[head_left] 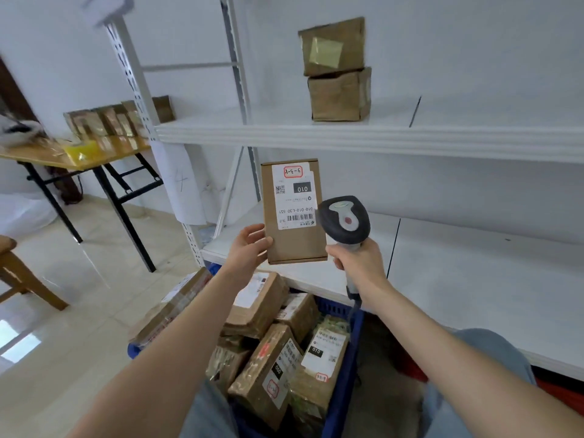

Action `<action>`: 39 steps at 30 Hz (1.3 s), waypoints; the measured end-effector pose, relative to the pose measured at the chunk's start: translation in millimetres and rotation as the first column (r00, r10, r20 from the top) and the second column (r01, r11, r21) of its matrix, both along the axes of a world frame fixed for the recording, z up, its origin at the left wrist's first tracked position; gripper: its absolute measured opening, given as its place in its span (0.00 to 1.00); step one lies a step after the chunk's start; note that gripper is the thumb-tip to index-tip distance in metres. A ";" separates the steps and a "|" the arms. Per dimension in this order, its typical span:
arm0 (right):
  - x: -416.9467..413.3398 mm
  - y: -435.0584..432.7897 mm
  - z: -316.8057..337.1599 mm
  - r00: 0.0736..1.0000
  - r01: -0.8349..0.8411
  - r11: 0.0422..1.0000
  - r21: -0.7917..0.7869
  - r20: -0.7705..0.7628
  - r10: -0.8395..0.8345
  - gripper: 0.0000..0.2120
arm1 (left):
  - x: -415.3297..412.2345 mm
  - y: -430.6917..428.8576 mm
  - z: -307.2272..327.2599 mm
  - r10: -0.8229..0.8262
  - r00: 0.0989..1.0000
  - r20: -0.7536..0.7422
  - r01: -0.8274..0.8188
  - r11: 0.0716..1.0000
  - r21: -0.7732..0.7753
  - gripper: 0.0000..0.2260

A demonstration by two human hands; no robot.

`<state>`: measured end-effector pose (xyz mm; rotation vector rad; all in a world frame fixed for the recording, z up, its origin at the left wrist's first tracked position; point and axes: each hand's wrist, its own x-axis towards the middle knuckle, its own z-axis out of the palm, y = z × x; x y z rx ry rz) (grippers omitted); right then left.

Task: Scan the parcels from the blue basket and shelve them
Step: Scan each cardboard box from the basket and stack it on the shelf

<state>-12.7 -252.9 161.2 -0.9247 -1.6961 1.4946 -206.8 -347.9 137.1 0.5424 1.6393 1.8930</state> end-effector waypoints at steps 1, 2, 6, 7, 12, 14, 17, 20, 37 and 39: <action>0.1 2.0 8.6 1.000 0.007 1.000 0.011 -0.012 -0.006 0.03 | 1.6 -0.6 14.1 -0.006 1.000 -0.025 0.006 1.000 0.019 0.12; 0.9 3.6 18.0 1.000 0.014 1.000 0.015 -0.028 -0.014 0.04 | 3.2 -0.8 28.0 -0.012 0.999 -0.051 0.014 0.999 0.037 0.12; 10.4 8.4 51.6 0.989 0.069 0.997 0.025 -0.130 -0.066 0.06 | 10.7 7.1 78.0 -0.047 0.991 -0.129 0.059 0.994 0.088 0.11; 13.7 10.1 58.3 0.983 0.085 0.996 0.016 -0.163 -0.081 0.07 | 13.8 11.4 89.2 -0.058 0.988 -0.145 0.073 0.992 0.099 0.11; 32.4 29.3 89.9 0.914 0.144 0.986 -0.083 -0.371 -0.165 0.06 | 38.9 43.2 144.0 -0.110 0.967 -0.229 0.137 0.985 0.105 0.11; 41.6 42.4 105.0 0.877 0.148 0.982 -0.119 -0.444 -0.186 0.07 | 53.2 61.4 164.7 -0.126 0.956 -0.264 0.155 0.984 0.092 0.12; 57.3 63.0 126.8 0.826 0.185 0.972 -0.148 -0.512 -0.235 0.09 | 73.3 94.3 191.3 -0.156 0.936 -0.316 0.188 0.979 0.073 0.12; 71.4 83.5 146.6 0.781 0.191 0.966 -0.172 -0.570 -0.256 0.07 | 85.8 129.3 213.7 -0.184 0.910 -0.371 0.214 0.976 0.041 0.13; 46.1 163.1 183.5 0.884 0.243 0.959 -0.149 -0.372 -0.282 0.14 | 93.2 215.7 213.9 -0.331 0.667 -0.667 0.148 0.937 -0.317 0.24; 41.8 161.9 181.8 0.899 0.259 0.958 -0.122 -0.332 -0.285 0.14 | 90.9 213.9 211.3 -0.328 0.656 -0.680 0.154 0.940 -0.304 0.27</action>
